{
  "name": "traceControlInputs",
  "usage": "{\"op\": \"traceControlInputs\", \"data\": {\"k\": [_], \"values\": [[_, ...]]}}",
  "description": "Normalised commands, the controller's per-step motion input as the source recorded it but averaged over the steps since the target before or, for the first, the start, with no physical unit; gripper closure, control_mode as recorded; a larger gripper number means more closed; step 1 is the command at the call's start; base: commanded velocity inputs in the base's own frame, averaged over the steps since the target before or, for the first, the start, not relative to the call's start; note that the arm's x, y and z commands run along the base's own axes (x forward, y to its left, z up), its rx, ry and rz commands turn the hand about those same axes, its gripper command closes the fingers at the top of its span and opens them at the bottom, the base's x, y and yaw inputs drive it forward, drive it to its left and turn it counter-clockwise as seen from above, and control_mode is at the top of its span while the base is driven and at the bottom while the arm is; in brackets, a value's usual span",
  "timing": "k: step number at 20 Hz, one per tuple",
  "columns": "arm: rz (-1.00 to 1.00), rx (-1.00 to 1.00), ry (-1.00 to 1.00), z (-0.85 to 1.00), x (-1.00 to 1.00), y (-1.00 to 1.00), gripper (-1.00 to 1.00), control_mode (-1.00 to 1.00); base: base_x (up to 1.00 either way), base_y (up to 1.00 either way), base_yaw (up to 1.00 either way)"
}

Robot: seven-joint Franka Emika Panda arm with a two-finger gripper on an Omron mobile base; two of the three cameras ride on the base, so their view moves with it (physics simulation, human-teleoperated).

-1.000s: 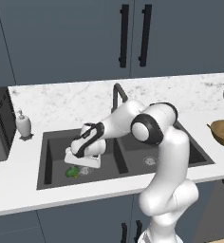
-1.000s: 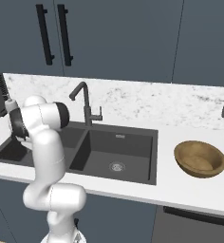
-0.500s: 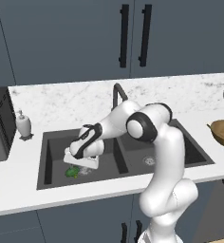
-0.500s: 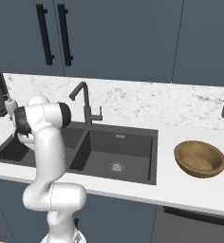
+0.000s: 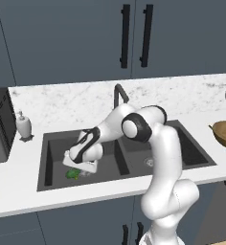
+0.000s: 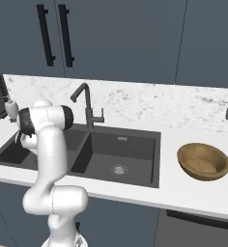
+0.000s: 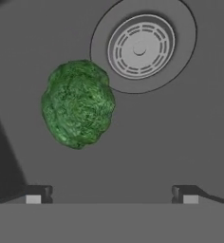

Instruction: Pick the broccoli from the sink and place it in the bowl. Then pick the bowl and place it in the microwave. Then close the microwave door and press the start button.

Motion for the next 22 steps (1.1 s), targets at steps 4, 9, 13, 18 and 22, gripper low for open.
{"op": "traceControlInputs", "data": {"k": [4, 9, 13, 18, 22], "values": [[-0.06, 0.00, 0.00, -0.12, 0.17, 0.24, -1.00, -1.00, 0.00, 0.00, 0.00], [-0.04, 0.00, 0.00, -0.18, 0.12, 0.09, -1.00, -1.00, 0.00, 0.00, 0.00], [-0.02, 0.00, 0.00, -0.16, 0.13, 0.00, -1.00, -1.00, 0.00, 0.00, 0.00], [0.00, 0.00, -0.02, -0.16, 0.12, 0.00, -1.00, -1.00, 0.00, 0.00, 0.00], [0.00, 0.00, 0.00, -0.15, 0.17, 0.00, -1.00, -1.00, 0.00, 0.00, 0.00]]}}
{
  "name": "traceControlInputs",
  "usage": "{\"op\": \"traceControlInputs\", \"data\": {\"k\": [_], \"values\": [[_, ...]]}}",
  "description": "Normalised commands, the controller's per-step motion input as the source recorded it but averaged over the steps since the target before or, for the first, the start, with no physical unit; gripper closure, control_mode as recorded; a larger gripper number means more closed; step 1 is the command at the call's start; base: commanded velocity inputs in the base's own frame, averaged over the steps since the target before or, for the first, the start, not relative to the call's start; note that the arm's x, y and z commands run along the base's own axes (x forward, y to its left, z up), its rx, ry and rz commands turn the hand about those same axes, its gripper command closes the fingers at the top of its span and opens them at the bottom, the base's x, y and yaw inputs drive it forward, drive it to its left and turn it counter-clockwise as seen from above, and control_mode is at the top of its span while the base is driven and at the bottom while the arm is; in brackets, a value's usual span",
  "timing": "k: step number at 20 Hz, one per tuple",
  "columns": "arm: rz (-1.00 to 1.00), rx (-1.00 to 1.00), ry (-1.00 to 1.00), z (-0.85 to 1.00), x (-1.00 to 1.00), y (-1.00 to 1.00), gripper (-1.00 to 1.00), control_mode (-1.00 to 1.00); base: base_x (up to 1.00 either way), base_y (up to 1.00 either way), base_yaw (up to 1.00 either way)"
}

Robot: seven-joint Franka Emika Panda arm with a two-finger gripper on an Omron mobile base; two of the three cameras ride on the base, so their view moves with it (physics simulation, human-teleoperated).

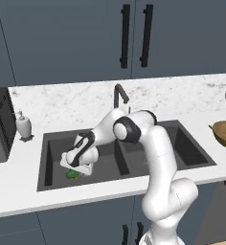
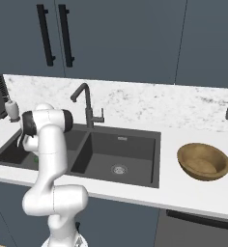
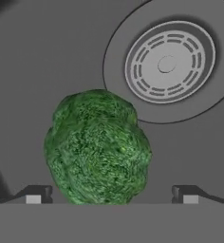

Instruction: Pick the broccoli from the sink and place it in the bowl. Then pick the bowl and place it in the microwave. Then close the microwave door and press the start button.

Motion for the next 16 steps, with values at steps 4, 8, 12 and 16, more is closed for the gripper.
{"op": "traceControlInputs", "data": {"k": [4, 8, 12, 16], "values": [[0.00, 0.00, 0.00, -0.17, 0.21, 0.00, -1.00, -1.00, 0.00, 0.00, 0.00], [0.00, 0.00, -0.01, -0.19, 0.17, 0.00, -1.00, -1.00, 0.00, 0.00, 0.00], [0.00, -0.03, -0.01, -0.24, 0.14, 0.14, 1.00, -1.00, 0.00, 0.00, 0.00], [0.00, -0.05, -0.02, -0.25, 0.06, 0.24, 1.00, -1.00, 0.00, 0.00, 0.00]]}}
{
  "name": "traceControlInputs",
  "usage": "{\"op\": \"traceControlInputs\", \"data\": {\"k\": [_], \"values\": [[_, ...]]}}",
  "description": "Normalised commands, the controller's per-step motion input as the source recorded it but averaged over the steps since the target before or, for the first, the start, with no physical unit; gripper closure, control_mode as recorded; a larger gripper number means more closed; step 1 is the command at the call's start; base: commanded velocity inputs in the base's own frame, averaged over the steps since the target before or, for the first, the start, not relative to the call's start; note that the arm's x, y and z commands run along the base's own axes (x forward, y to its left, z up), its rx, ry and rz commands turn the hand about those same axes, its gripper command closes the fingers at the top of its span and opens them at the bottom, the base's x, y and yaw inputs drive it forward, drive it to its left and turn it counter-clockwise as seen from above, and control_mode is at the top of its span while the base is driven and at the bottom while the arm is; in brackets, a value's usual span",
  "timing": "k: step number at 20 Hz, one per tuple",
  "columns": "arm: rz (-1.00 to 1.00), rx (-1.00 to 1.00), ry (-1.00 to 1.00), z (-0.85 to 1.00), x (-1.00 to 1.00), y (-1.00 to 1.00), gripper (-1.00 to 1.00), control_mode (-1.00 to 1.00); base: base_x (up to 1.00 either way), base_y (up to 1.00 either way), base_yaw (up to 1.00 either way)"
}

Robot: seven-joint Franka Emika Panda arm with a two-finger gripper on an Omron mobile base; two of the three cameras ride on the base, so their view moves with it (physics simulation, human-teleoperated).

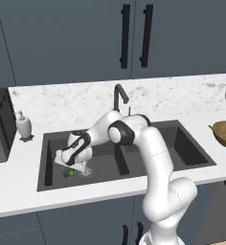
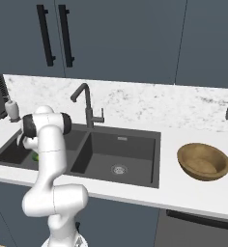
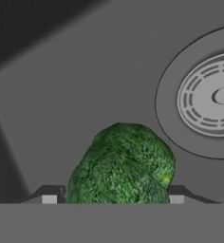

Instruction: Pick the broccoli from the sink and place it in the bowl. Then pick the bowl and place it in the microwave. Then close the microwave door and press the start button.

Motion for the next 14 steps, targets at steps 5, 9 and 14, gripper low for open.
{"op": "traceControlInputs", "data": {"k": [5, 9, 14], "values": [[0.00, 0.00, -0.03, -0.17, -0.02, 0.08, 1.00, -1.00, 0.00, 0.00, 0.00], [-0.03, 0.00, -0.10, 0.09, -0.58, 0.00, 1.00, -1.00, 0.00, 0.00, 0.00], [-0.02, 0.01, -0.21, 0.72, -0.60, -0.03, 1.00, -1.00, 0.00, 0.00, 0.00]]}}
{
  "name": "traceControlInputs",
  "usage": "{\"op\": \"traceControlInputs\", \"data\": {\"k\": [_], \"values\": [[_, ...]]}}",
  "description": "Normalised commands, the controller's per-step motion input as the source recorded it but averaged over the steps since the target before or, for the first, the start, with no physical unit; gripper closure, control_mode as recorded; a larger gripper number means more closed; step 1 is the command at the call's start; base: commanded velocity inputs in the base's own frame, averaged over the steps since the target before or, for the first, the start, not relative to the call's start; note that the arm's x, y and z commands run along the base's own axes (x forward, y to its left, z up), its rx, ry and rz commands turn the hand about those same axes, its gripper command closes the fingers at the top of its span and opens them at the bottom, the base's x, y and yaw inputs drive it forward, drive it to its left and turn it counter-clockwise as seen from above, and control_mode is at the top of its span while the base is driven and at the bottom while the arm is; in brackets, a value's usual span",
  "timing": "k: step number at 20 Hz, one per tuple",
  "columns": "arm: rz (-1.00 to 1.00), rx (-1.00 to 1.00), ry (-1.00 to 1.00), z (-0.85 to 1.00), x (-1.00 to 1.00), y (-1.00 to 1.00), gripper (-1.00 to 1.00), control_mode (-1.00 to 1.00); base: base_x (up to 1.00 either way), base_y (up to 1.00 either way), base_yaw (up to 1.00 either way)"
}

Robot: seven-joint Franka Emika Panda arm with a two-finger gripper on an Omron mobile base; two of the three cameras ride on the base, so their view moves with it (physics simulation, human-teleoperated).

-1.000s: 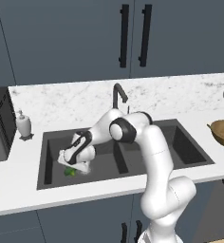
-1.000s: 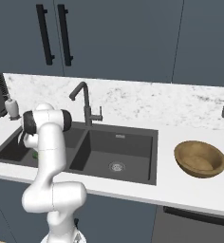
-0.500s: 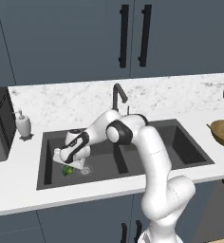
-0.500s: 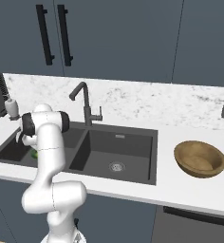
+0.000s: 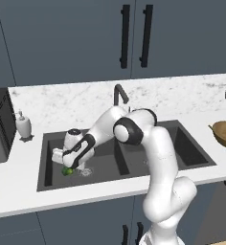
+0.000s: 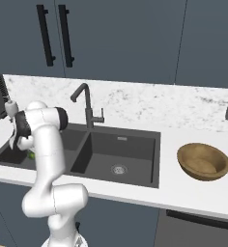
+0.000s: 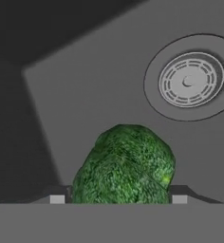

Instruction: Pick the broccoli from the sink and place it in the bowl. Then pick the bowl and place it in the microwave. Then close the microwave door and press the start button.

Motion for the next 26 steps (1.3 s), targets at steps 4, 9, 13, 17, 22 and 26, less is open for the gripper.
{"op": "traceControlInputs", "data": {"k": [4, 9, 13, 17, 22, 26], "values": [[0.00, 0.01, -0.37, 1.00, -0.46, -0.11, 1.00, -1.00, 0.00, 0.00, 0.00], [0.00, 0.04, -0.36, 1.00, -0.47, -0.13, 1.00, -1.00, 0.00, 0.00, 0.00], [0.00, 0.09, -0.25, 1.00, -0.58, -0.04, 1.00, -1.00, 0.00, 0.00, 0.00], [0.00, 0.11, -0.18, 1.00, -0.56, -0.04, 1.00, -1.00, 0.00, 0.00, 0.00], [0.00, 0.12, -0.16, 1.00, -0.46, -0.04, 1.00, -1.00, 0.00, 0.00, 0.00], [0.00, 0.12, -0.16, 1.00, -0.32, 0.00, 1.00, -1.00, 0.00, 0.00, 0.00]]}}
